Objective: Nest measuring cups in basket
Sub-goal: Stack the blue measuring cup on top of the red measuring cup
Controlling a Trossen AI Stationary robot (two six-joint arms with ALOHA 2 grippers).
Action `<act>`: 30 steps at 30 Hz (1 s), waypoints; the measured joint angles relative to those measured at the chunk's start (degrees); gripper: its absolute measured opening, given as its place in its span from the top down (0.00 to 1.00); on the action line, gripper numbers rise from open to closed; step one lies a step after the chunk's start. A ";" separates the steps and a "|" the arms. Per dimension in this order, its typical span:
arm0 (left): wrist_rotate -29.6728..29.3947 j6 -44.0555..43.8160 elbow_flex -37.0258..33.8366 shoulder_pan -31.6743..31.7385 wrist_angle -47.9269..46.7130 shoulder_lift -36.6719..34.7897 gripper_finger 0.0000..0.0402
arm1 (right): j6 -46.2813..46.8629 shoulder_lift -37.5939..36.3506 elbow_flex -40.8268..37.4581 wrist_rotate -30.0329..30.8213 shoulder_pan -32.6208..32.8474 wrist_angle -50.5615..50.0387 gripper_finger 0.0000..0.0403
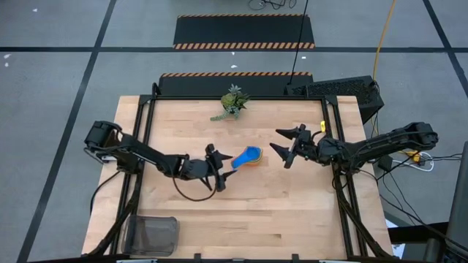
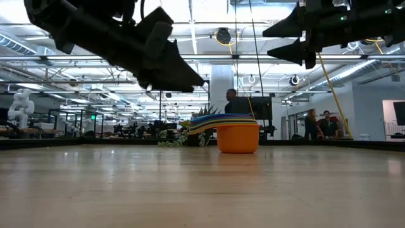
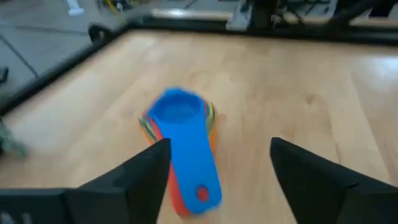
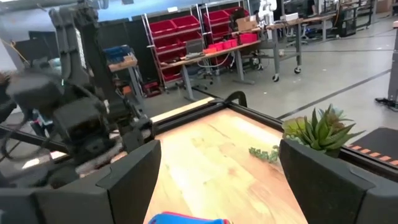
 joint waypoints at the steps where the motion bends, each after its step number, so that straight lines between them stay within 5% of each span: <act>1: -0.55 -1.33 -0.02 -0.10 -0.09 0.61 0.28 | 0.21 -0.01 0.00 0.01 -0.06 0.08 0.21; 10: -6.33 -11.02 8.06 0.74 -8.90 6.56 0.01 | -0.14 -0.06 0.00 -0.20 -0.16 0.78 0.21; 18: -5.77 -17.18 22.37 3.00 -33.36 13.67 0.08 | -2.13 -0.43 0.02 -2.67 -0.16 0.81 0.21; 24: 3.89 -20.32 25.56 6.10 -37.48 15.46 0.08 | -2.61 -1.68 0.04 -4.88 -0.16 0.36 0.21; 30: 6.11 -19.93 25.56 7.83 -39.81 15.44 0.12 | -2.65 -2.72 0.09 -5.00 -0.15 -0.22 0.21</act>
